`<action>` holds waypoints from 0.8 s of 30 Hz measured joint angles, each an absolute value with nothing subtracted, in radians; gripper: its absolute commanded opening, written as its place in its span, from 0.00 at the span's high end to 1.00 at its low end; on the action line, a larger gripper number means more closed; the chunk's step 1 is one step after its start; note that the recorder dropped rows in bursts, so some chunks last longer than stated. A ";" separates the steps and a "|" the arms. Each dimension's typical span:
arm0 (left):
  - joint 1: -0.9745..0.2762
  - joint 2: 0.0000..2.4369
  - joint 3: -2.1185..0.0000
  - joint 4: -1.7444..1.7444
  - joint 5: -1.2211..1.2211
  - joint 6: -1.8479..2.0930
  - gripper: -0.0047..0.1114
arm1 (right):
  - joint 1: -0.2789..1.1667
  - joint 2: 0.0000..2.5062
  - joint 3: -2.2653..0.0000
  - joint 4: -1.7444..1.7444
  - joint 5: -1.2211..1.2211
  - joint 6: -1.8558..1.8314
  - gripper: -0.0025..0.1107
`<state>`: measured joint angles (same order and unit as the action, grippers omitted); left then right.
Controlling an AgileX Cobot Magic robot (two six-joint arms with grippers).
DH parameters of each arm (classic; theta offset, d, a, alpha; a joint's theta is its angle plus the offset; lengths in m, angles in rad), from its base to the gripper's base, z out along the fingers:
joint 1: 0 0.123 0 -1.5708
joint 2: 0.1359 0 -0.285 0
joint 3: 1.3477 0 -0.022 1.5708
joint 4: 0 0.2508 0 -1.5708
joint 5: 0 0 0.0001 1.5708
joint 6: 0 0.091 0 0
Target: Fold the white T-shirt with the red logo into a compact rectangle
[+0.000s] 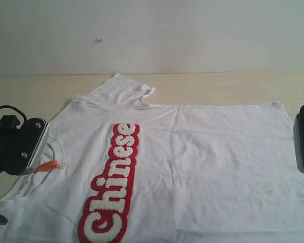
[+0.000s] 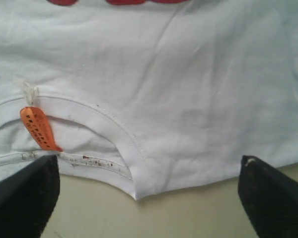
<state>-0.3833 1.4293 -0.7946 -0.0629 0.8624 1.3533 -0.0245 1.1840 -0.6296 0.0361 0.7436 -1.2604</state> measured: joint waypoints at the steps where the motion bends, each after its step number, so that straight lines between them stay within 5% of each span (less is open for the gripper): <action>1: -0.383 1.429 -0.795 -0.063 0.862 1.353 0.14 | -0.024 1.184 -0.630 0.036 0.744 -1.260 0.21; 24: -0.317 1.535 -0.880 -0.159 0.839 1.594 0.15 | -0.024 1.307 -0.649 0.054 0.761 -1.381 0.21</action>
